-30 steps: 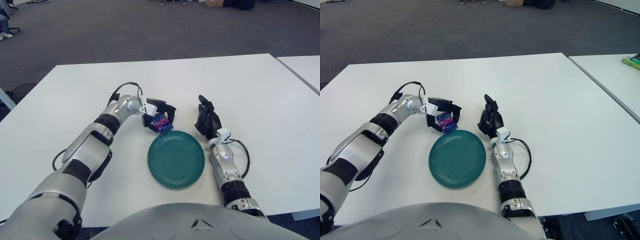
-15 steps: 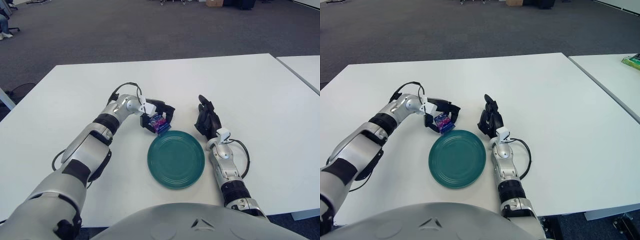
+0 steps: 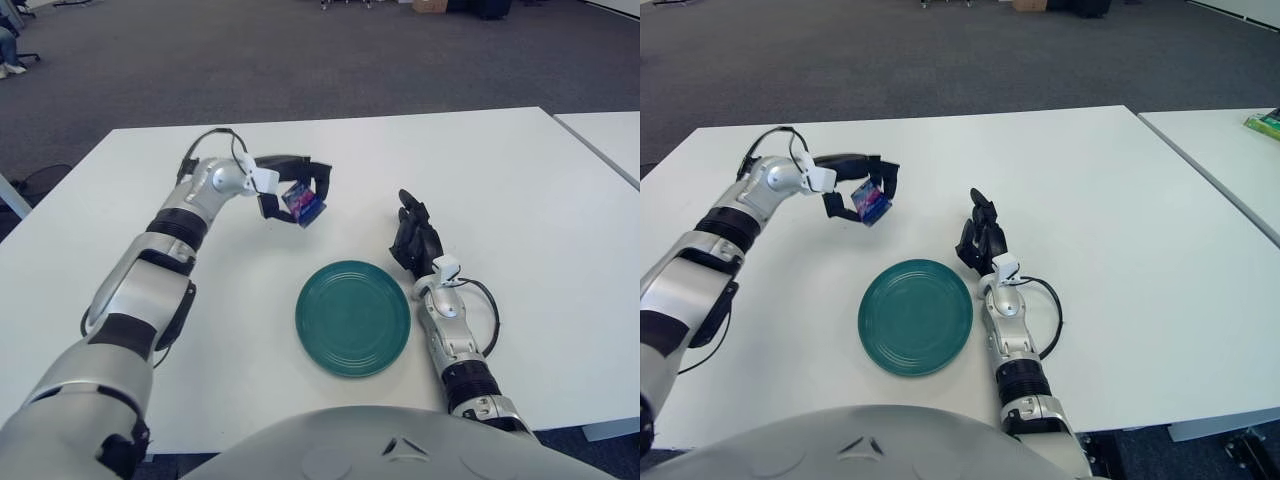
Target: Put the gum into the plate.
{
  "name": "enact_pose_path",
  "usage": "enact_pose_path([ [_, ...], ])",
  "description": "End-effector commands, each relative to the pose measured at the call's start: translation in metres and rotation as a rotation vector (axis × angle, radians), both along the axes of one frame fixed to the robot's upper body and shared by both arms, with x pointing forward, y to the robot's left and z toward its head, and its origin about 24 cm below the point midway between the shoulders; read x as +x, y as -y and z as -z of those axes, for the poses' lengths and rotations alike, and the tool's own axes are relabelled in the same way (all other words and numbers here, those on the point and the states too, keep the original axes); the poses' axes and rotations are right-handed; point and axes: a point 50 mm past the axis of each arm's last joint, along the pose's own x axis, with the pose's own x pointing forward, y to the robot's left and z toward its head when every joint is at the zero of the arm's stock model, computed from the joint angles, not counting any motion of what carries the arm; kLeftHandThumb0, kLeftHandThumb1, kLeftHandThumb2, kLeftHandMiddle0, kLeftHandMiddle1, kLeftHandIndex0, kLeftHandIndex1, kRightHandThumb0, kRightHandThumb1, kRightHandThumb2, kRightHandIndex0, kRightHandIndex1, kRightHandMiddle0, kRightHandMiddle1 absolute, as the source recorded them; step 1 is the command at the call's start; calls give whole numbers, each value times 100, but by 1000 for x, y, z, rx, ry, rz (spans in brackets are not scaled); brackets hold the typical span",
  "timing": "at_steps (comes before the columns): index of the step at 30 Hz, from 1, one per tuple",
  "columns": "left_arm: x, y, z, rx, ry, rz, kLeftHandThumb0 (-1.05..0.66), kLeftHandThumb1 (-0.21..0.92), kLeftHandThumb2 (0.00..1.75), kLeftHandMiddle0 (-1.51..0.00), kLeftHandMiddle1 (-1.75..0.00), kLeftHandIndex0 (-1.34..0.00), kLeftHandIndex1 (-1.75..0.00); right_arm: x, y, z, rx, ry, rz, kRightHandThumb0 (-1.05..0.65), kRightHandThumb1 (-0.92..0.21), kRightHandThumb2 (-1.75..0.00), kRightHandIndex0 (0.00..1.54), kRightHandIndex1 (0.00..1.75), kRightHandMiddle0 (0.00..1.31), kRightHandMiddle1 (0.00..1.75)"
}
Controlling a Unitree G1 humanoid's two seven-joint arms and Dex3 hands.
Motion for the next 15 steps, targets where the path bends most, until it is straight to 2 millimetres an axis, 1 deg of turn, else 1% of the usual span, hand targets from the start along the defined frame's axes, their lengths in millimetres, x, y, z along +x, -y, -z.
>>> enact_pose_path([
  [1, -2, 1, -16, -34, 46, 13, 0, 19, 137, -71, -175, -66, -142, -39, 5, 54, -6, -312, 30, -71, -92, -98, 6, 1, 0, 43],
  [4, -7, 5, -20, -60, 60, 27, 0, 18, 139, -73, -175, -66, -144, -39, 5, 53, -4, -313, 32, -71, -92, -98, 7, 1, 0, 46],
  [10, -24, 16, -25, -89, 81, 75, 0, 22, 134, -69, -175, -62, -146, -39, 5, 53, 3, -313, 29, -72, -92, -99, 9, 1, 0, 50],
  [15, -36, 26, -24, -86, 79, 115, 0, 25, 131, -66, -175, -61, -145, -40, 5, 52, 6, -310, 26, -73, -92, -99, 11, 2, 0, 54],
])
